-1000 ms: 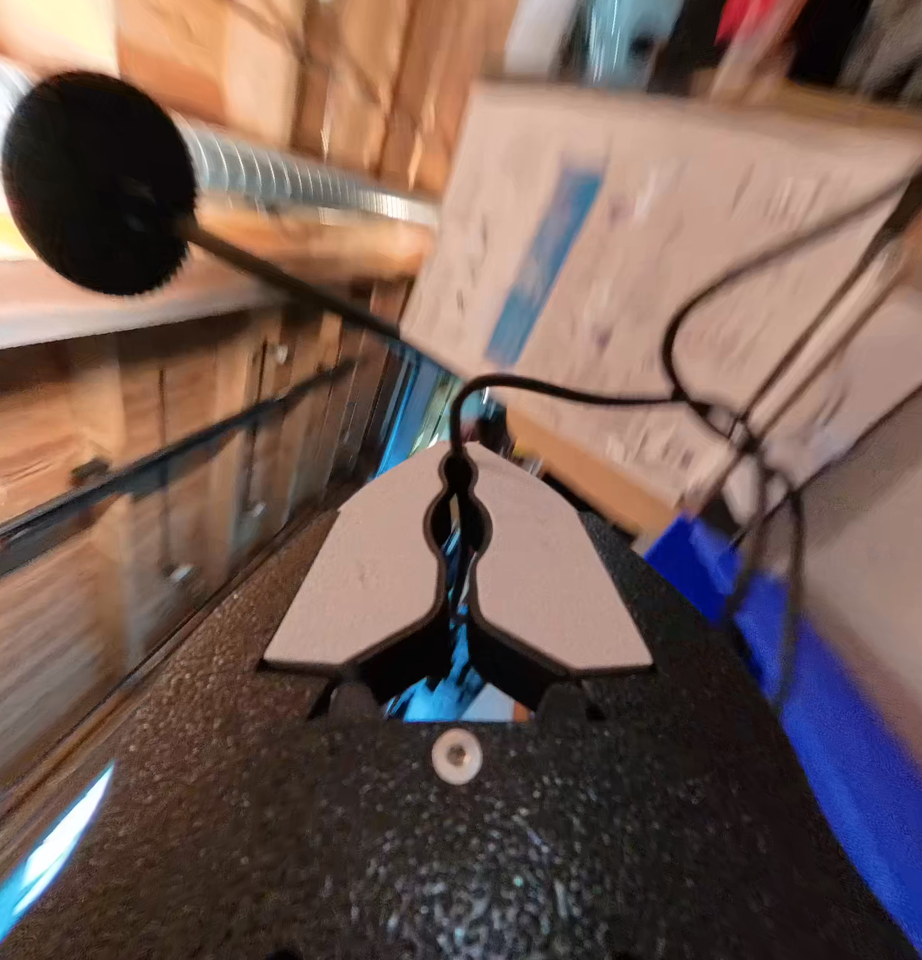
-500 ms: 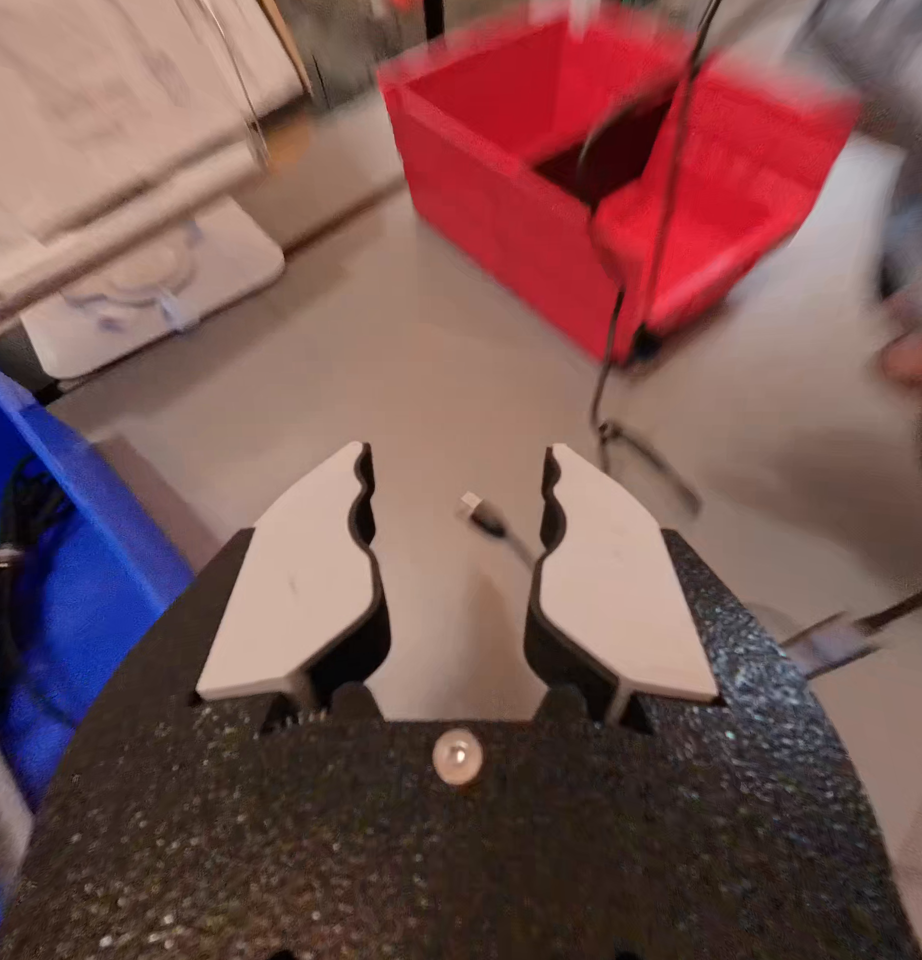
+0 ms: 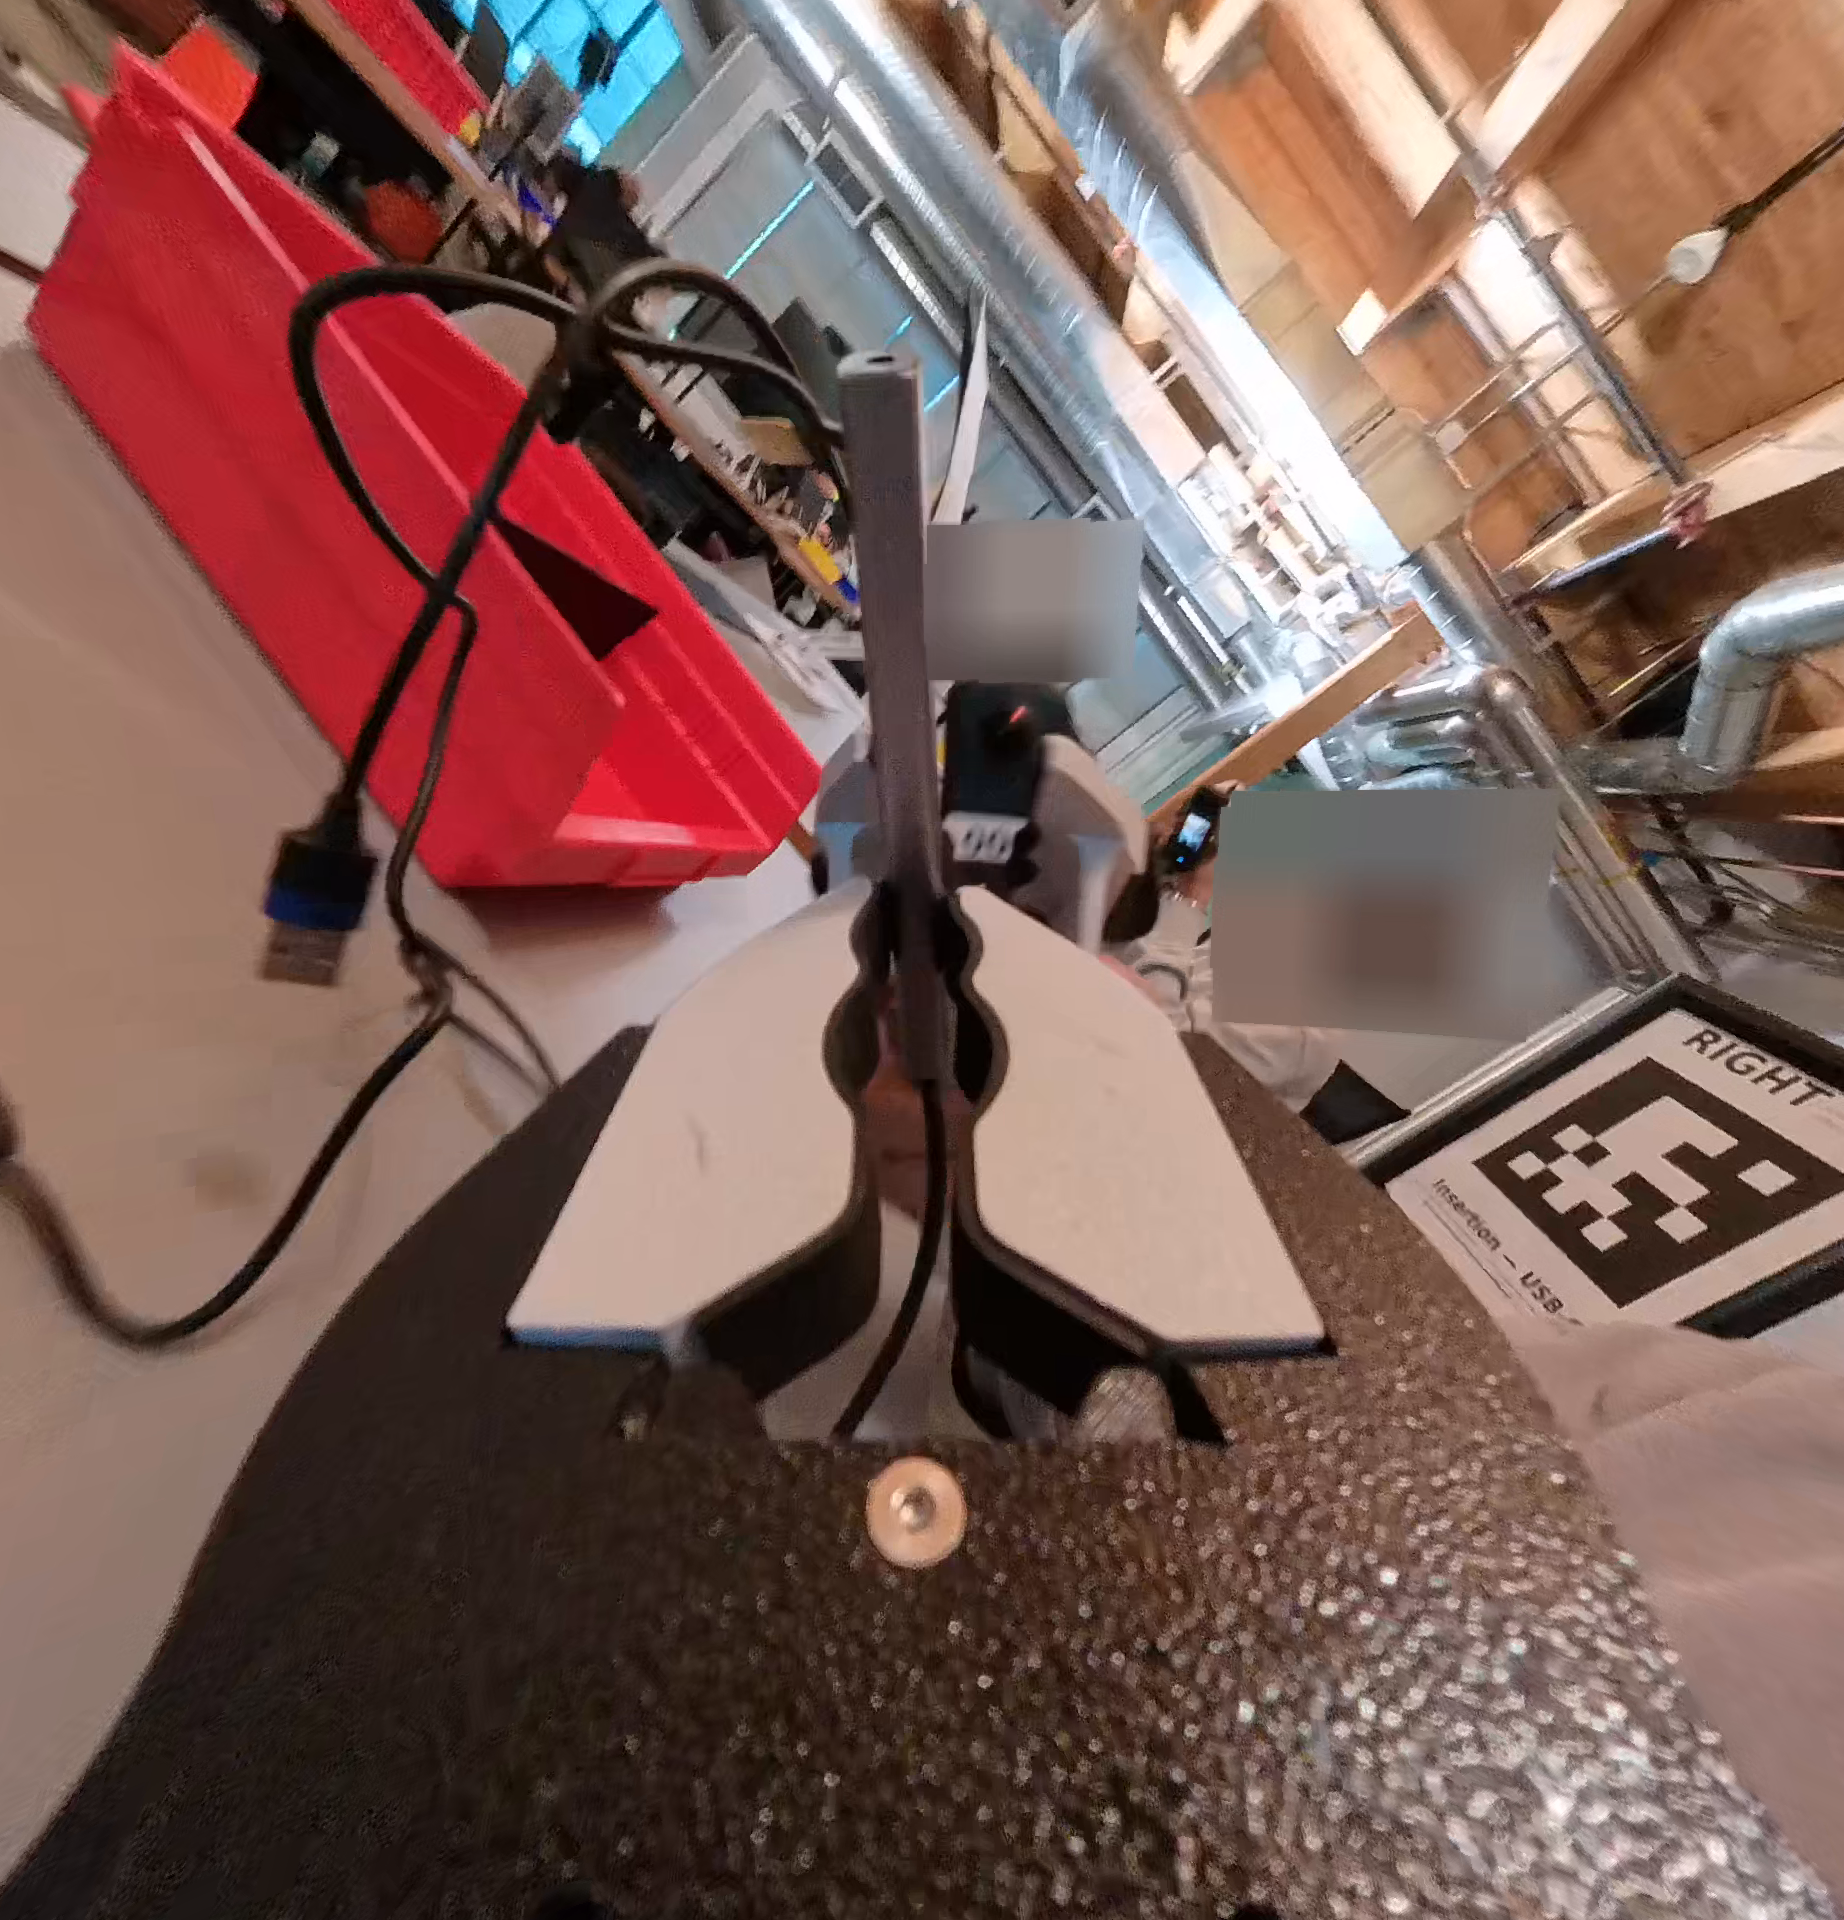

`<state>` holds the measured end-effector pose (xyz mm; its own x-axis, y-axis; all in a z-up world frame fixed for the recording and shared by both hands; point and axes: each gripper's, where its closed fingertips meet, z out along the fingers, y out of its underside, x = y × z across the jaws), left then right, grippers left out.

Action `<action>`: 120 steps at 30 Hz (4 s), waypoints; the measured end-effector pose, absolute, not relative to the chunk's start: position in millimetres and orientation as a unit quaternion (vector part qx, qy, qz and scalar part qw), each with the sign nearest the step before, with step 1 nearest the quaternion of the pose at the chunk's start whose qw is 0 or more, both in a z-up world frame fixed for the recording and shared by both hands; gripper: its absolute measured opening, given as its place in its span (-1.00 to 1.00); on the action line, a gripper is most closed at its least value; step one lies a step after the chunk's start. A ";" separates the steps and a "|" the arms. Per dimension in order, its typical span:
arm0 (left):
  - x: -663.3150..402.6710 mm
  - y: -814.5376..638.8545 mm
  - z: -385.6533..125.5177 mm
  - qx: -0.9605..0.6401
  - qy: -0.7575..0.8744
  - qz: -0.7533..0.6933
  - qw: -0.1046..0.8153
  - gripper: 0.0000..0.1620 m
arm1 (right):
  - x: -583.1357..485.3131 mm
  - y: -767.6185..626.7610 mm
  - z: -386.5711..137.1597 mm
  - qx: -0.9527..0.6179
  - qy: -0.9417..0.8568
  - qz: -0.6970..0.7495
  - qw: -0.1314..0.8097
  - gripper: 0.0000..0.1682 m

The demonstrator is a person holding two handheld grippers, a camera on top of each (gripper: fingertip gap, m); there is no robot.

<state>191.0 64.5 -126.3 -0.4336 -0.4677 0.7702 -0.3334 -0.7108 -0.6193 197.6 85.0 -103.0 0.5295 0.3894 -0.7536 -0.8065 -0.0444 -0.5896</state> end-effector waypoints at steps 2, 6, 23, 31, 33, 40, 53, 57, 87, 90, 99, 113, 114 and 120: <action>184.6 77.0 -132.6 -0.551 0.391 -0.737 0.024 -0.89 | 190.1 82.7 -109.0 -0.653 0.103 0.389 0.641 -0.52; 171.6 89.7 -147.3 -0.575 0.438 -0.690 -0.034 -0.89 | 204.8 70.6 -105.5 -0.743 -0.060 0.073 0.663 -0.37; 152.0 36.7 -205.7 -0.424 0.759 -0.494 0.008 -0.89 | 175.4 59.7 -142.5 -0.775 -0.107 0.260 0.566 -0.83; 178.9 83.6 -159.8 -0.401 0.657 -0.450 0.452 -0.42 | 234.6 64.0 -124.1 -0.649 0.129 0.422 0.619 -0.89; 169.1 84.0 -148.4 -0.358 0.632 -0.407 0.554 -0.39 | 242.8 61.6 -125.5 -0.614 0.165 0.472 0.611 -0.89; 168.8 80.1 -166.2 -0.320 0.617 -0.363 0.621 -0.45 | 222.6 66.0 -129.5 -0.579 0.157 0.563 0.568 -0.89; 175.5 76.0 -164.8 -0.342 0.597 -0.408 0.600 -0.70 | 222.6 75.5 -140.8 -0.559 0.186 0.583 0.559 -0.90; 180.7 84.7 -170.5 -0.411 0.580 -0.424 0.561 -0.70 | 228.6 80.8 -142.5 -0.577 0.188 0.537 0.586 -0.68; 158.3 120.8 -177.1 -0.525 0.462 -0.498 0.514 -0.70 | 165.3 105.0 -173.0 -0.714 -0.014 0.016 0.700 -0.88; 153.1 120.6 -175.1 -0.516 0.463 -0.493 0.525 -0.70 | 159.6 103.9 -168.2 -0.707 -0.027 -0.023 0.707 -0.88; 146.0 117.8 -177.7 -0.518 0.474 -0.500 0.507 -0.70 | 150.8 97.4 -177.7 -0.744 0.003 -0.049 0.666 -0.87; 85.7 193.4 -86.0 -0.509 0.307 -0.560 0.577 -0.70 | 175.3 1.9 -115.4 -0.731 -0.006 -0.003 0.682 -0.88; 76.9 200.7 -76.2 -0.507 0.281 -0.582 0.570 -0.70 | 176.3 -6.0 -123.1 -0.748 -0.012 -0.001 0.663 -0.88; 36.2 227.7 -42.1 -0.492 0.227 -0.597 0.592 -0.70 | 217.8 -33.6 -147.5 -0.766 0.074 -0.102 0.630 -0.87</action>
<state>36.2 227.7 -42.1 0.1848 -0.9300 0.3177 0.4829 -0.1956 -0.8536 217.8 -33.6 -147.5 0.9680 -0.2429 0.0632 0.0152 -0.1944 -0.9808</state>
